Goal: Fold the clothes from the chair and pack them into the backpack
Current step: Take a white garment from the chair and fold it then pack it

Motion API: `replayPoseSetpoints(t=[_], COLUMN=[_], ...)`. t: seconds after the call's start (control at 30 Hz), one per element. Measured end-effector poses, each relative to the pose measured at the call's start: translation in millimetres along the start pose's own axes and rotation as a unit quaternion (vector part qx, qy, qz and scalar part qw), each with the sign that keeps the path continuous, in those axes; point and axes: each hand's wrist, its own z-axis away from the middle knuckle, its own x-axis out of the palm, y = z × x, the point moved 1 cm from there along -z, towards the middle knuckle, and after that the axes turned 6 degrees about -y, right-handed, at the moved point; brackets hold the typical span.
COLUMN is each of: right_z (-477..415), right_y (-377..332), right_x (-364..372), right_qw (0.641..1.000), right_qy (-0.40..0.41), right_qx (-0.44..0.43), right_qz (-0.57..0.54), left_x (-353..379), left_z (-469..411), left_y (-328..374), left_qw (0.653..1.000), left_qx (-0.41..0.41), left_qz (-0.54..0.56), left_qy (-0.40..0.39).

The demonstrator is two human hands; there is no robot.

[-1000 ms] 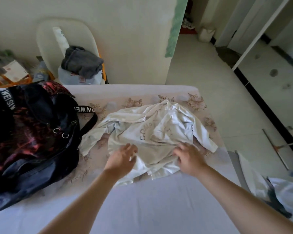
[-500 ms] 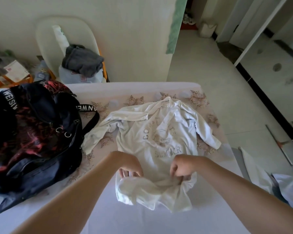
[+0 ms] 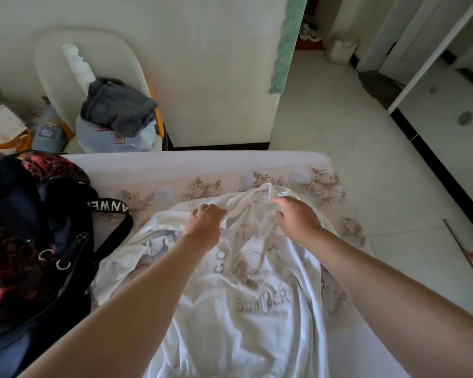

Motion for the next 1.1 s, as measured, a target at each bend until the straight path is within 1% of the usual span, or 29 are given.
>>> replayPoseSetpoints(t=[0.03,0.07,0.1,0.2,0.27,0.3,0.37,0.43,0.5,0.63,0.73,0.77,0.83,0.9,0.97,1.03,1.1], right_z=[-12,-23,-33,-58,-70,-74,-74,-64,-50,-14,22,35,65,98,130,158,186], right_y=[6,10,14,22,25,25,19,8,-3,-22,-44,-51,-64,-78,-94,-108,-121], right_x=[2,4,6,10,9,9,2,-12,-30,-78,-117,-126,-143,-159,-175,-189,-201], right_qw=[1.000,1.000,1.000,0.997,0.995,0.997,0.995,0.981,0.975,0.972,0.979,0.983,0.989,0.993,0.995,0.993,0.986], right_qy=[0.010,0.012,0.011,-0.007,0.017,0.042,0.083,0.083,0.086,0.141,0.179,0.177,0.147,0.114,0.097,0.112,0.156], right_qx=[-0.007,-0.008,-0.007,0.020,0.023,0.017,0.001,-0.004,-0.013,-0.025,0.001,0.004,0.000,-0.004,0.002,0.011,0.012], right_qz=[0.005,0.014,0.025,0.079,0.099,0.070,-0.057,-0.173,-0.207,-0.185,-0.094,-0.055,-0.003,0.004,0.017,0.043,0.049], left_x=[3,3,0,-21,-35,-42,-53,-63,-75,-108,-137,-146,-165,-184,-203,-223,-240], left_z=[-11,-18,-23,-23,-19,-16,-10,-2,7,32,60,71,94,123,151,180,209], left_y=[-5,-9,-12,-14,-17,-18,-21,-25,-29,-28,-15,-10,-4,-1,1,4,5], left_qw=[1.000,0.999,0.995,0.962,0.947,0.947,0.950,0.949,0.945,0.942,0.948,0.951,0.957,0.966,0.972,0.971,0.962], left_qx=[-0.002,-0.005,-0.010,-0.063,-0.081,-0.077,-0.065,-0.070,-0.080,-0.084,-0.067,-0.064,-0.049,-0.032,-0.003,0.007,0.020], left_qz=[0.002,0.026,0.072,0.214,0.246,0.243,0.230,0.225,0.225,0.199,0.147,0.131,0.129,0.126,0.093,0.073,0.081], left_qy=[0.011,0.035,0.068,0.157,0.190,0.196,0.203,0.211,0.222,0.258,0.274,0.274,0.256,0.225,0.214,0.229,0.259])
